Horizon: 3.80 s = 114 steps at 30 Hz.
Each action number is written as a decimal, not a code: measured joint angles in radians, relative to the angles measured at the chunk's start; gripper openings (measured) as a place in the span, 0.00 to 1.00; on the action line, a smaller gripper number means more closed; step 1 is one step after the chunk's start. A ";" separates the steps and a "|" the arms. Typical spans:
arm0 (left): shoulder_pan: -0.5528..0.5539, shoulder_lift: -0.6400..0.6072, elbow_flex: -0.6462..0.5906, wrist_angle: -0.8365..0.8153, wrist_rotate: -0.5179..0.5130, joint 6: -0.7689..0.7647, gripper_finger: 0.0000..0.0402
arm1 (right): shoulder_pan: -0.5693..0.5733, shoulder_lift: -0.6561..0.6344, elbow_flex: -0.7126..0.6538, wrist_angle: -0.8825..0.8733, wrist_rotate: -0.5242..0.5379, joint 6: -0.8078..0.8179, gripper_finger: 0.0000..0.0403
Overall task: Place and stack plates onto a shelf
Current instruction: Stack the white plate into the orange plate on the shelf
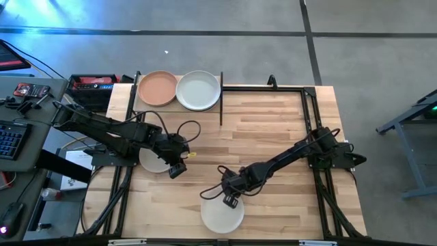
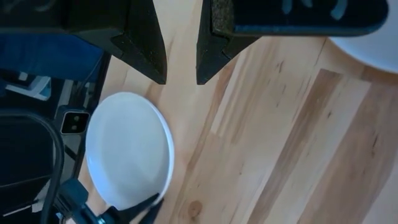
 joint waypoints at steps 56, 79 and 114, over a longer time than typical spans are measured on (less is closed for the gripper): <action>0.000 0.000 0.000 0.004 -0.146 -0.210 0.19 | -0.174 0.000 0.555 -0.568 0.143 -0.001 0.00; 0.000 0.000 0.000 -0.003 -0.150 -0.203 0.16 | -0.182 -0.033 0.556 -0.529 0.152 0.016 0.00; 0.059 -0.008 0.049 -0.298 -0.082 -0.060 0.00 | -0.267 -0.085 0.555 -0.538 0.099 -0.070 0.34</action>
